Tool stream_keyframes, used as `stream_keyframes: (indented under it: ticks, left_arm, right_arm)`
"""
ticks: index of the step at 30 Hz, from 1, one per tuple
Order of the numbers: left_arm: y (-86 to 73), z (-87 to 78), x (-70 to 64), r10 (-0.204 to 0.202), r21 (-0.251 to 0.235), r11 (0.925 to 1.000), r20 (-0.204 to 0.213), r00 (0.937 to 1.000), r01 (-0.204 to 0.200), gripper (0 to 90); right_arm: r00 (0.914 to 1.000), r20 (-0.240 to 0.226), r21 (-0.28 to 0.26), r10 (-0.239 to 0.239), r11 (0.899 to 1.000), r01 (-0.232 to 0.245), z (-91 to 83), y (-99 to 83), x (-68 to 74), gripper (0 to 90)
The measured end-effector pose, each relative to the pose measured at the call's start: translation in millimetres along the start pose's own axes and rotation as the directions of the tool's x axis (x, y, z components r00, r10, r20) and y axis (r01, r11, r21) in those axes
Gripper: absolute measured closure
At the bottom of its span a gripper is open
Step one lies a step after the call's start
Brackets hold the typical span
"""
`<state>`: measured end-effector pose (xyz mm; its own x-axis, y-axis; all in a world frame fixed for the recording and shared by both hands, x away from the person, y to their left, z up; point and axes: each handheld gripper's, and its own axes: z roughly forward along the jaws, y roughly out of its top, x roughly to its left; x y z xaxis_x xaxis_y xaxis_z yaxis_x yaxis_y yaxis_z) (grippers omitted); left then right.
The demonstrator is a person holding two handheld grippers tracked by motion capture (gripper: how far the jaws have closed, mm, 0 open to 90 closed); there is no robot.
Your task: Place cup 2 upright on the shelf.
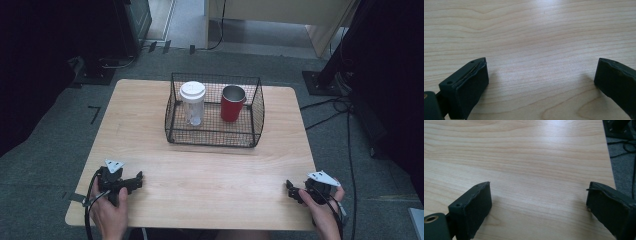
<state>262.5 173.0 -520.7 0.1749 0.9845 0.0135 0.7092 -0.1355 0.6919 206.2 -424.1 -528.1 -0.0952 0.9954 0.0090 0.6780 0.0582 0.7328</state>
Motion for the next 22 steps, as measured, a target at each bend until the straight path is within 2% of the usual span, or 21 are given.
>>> stream_keyframes:
  ticks: [2, 7, 9, 22]
  left_arm:
    - [0.0, 0.0, 0.0, 0.0, 0.001, 1.0, 0.0, 1.0, 0.0, 0.0]
    - [0.0, 0.0, 0.0, 0.0, 0.0, 1.0, 0.0, 1.0, 0.0, 0.0]
    - [0.0, -0.1, 0.0, 0.0, 0.001, 1.0, 0.0, 1.0, 0.0, 0.0]
    - [0.0, -0.1, 0.0, 0.0, 0.001, 1.0, 0.0, 1.0, 0.0, 0.0]
  right_arm:
    - [0.9998, -0.02, 0.005, 0.003, 1.0, -0.003, 0.7, 0.2, -1.0, 5.9]
    - [0.9998, -0.016, 0.007, 0.008, 1.0, -0.008, 0.9, 0.3, -0.9, 5.0]
    - [0.9998, -0.003, 0.015, 0.017, 1.0, -0.017, 1.9, 0.7, -1.1, 1.9]
    - [0.9993, 0.014, 0.015, 0.034, 0.999, -0.035, 1.1, 0.0, -0.9, 1.9]
